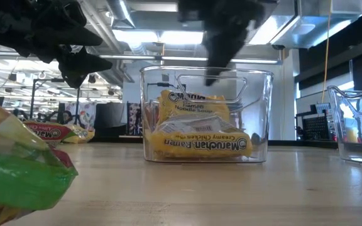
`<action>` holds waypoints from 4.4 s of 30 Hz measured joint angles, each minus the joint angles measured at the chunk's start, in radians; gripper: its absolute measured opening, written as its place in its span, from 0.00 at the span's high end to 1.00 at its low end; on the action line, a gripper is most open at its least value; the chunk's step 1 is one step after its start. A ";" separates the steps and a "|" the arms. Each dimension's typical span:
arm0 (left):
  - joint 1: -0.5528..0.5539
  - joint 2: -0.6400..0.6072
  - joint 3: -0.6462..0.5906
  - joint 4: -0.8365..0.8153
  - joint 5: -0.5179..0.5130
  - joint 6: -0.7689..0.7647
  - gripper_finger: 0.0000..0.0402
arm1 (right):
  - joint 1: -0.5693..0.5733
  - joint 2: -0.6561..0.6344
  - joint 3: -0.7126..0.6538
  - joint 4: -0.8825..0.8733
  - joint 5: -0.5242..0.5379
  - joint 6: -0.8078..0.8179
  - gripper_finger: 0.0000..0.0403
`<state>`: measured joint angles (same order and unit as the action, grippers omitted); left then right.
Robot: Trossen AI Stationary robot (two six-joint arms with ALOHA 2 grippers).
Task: Sort Maruchan noodles
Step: Put the yellow noodle pack into the middle transparent bin
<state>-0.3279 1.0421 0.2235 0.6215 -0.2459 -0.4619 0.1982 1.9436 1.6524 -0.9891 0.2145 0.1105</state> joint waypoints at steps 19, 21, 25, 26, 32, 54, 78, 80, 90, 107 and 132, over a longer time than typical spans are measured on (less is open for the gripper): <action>0.000 0.118 0.001 0.071 -0.062 0.028 0.45 | -0.040 -0.023 -0.144 0.016 -0.166 0.121 0.42; 0.000 0.156 0.001 0.107 -0.071 0.032 0.45 | -0.051 -0.014 -0.155 0.067 -0.177 0.121 0.47; 0.000 0.234 0.001 0.179 -0.097 0.051 0.45 | -0.069 -0.007 -0.160 0.063 -0.195 0.120 0.60; 0.000 0.251 0.001 0.192 -0.105 0.051 0.45 | -0.073 -0.007 -0.158 0.077 -0.207 0.120 0.65; 0.019 0.360 0.002 0.277 -0.131 0.048 0.45 | -0.097 0.005 -0.155 0.080 -0.302 0.117 0.89; 0.041 0.527 0.077 0.311 -0.106 0.047 0.45 | -0.094 0.123 -0.137 0.172 -0.306 0.035 0.98; 0.042 0.527 0.075 0.313 -0.104 0.047 0.45 | -0.059 0.124 0.061 0.324 -0.287 -0.010 0.98; 0.043 0.527 0.076 0.313 -0.116 0.047 0.45 | -0.058 0.125 0.060 0.372 -0.312 -0.009 0.98; 0.043 0.527 0.076 0.314 -0.112 0.046 0.45 | -0.060 0.155 0.058 0.449 -0.323 0.019 0.89; 0.042 0.527 0.077 0.301 -0.104 0.000 0.45 | -0.041 0.152 0.453 -0.204 -0.224 0.430 0.38; -0.018 0.527 0.076 0.289 -0.101 -0.053 0.45 | 0.005 0.239 0.278 0.109 -0.197 0.846 0.37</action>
<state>-0.3454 1.5692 0.2993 0.9103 -0.3469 -0.5149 0.2035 2.1826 1.9308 -0.8801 0.0176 0.9563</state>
